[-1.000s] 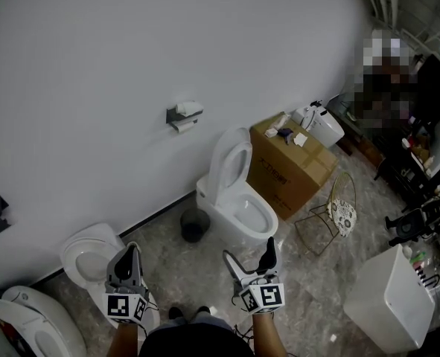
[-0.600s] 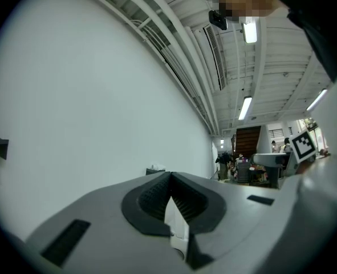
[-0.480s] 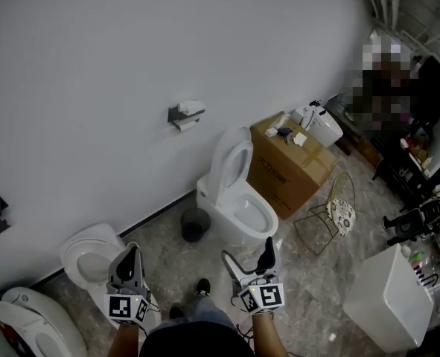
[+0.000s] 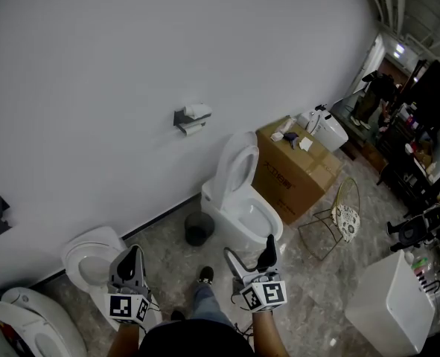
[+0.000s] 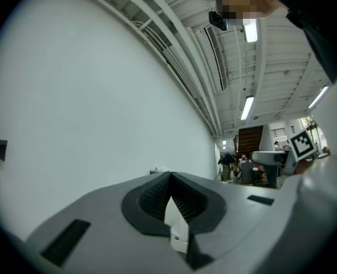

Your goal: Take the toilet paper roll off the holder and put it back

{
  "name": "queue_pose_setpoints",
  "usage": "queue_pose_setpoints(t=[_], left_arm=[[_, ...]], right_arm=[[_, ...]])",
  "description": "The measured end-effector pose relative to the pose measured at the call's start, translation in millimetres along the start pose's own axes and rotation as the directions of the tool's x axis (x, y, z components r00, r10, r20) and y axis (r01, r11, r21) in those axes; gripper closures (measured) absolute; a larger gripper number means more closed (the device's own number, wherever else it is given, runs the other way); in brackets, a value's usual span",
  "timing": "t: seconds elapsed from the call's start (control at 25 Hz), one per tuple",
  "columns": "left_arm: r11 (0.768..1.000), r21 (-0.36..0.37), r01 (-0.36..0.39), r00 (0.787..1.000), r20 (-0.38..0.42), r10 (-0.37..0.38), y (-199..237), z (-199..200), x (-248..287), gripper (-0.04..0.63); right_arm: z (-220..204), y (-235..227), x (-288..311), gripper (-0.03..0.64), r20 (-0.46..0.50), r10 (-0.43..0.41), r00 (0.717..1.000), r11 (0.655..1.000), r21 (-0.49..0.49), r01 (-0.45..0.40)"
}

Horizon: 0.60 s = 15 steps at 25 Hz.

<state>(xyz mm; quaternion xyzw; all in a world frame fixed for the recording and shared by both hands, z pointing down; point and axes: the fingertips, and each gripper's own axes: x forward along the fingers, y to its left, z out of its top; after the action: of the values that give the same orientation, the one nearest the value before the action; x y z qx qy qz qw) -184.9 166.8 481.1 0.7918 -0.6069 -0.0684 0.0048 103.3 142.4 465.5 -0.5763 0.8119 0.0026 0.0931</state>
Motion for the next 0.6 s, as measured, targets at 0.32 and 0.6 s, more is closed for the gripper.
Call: queue_pose_setpoints(t=[0.32, 0.6], left_arm=[[1.000, 0.006, -0.003, 1.000, 0.006, 0.003, 2, -2, 36, 0.592], [1.000, 0.014, -0.009, 1.000, 0.002, 0.009, 0, -10, 83, 0.592]], right_arm=[[-3, -12, 33, 0.035, 0.004, 0.021, 1.000, 0.999, -0.025, -0.021], [-13, -43, 75, 0.035, -0.005, 0.027, 1.000, 0.998, -0.048, -0.027]])
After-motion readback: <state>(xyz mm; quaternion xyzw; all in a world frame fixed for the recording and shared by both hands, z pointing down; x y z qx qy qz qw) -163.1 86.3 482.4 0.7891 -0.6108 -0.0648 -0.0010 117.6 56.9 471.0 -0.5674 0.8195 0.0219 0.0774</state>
